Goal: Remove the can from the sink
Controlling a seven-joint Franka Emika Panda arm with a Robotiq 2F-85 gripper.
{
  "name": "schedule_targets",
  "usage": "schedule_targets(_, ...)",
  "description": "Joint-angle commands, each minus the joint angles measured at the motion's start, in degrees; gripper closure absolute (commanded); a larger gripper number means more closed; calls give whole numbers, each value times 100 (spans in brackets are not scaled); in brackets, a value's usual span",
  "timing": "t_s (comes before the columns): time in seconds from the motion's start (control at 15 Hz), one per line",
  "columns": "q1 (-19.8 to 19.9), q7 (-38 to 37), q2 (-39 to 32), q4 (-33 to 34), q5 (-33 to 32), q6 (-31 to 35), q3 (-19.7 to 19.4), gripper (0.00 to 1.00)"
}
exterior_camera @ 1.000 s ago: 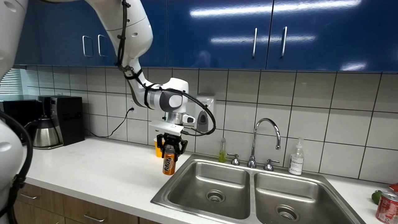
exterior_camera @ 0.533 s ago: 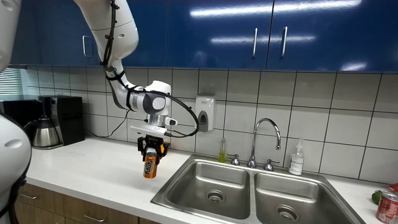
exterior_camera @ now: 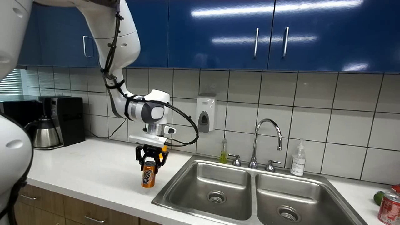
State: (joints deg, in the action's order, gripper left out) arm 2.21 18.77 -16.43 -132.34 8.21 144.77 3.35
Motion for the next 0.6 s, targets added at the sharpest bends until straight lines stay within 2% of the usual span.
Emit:
schedule_targets(0.0, 59, 167, -245, -3, -31, 325, 109, 62)
schedule_targets(0.53, 72, 136, -539, -12, -87, 723, 288, 62)
